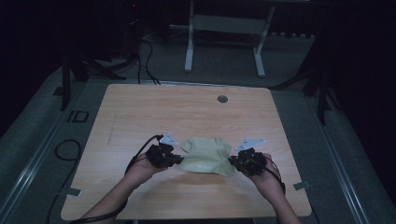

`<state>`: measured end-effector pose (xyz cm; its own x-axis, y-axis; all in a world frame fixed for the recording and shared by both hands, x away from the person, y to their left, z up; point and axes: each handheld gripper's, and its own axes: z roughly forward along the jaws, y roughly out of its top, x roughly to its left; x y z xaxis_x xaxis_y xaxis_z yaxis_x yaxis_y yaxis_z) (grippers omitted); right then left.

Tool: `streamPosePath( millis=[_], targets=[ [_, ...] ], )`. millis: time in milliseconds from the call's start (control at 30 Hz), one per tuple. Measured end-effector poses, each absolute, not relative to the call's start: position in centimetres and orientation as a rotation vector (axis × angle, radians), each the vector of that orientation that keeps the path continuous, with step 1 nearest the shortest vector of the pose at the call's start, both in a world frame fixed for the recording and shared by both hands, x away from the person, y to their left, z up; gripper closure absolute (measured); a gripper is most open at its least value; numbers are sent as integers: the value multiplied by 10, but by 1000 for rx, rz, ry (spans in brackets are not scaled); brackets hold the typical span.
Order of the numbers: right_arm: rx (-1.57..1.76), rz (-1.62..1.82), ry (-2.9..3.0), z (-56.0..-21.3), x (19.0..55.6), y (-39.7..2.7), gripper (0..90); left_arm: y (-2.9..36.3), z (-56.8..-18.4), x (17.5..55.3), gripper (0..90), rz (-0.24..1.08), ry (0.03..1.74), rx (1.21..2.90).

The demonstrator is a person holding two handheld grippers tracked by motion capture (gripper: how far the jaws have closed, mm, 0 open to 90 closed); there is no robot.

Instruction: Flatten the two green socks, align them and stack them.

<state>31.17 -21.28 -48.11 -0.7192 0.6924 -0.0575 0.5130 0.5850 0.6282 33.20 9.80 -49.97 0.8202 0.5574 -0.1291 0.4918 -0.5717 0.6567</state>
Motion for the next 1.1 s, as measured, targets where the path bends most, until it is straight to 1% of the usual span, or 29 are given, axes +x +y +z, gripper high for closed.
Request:
streamPosePath(
  millis=[200, 333, 633, 967, 1100],
  targets=[
    [1040, 873, 2499, -470, 339, -217, 844, 91, -489, 362, 882, 121, 776, 2298],
    [1074, 876, 2500, -472, 356, -218, 844, 90, -489, 382, 882, 117, 790, 2320],
    [1173, 856, 2535, -498, 384, -215, 843, 90, -514, 420, 882, 33, 871, 2344],
    [1258, 819, 2566, -521, 405, -213, 842, 90, -544, 435, 880, -46, 940, 2349],
    [1278, 772, 2578, -530, 412, -212, 840, 89, -548, 438, 880, -43, 955, 2334]
  ],
)
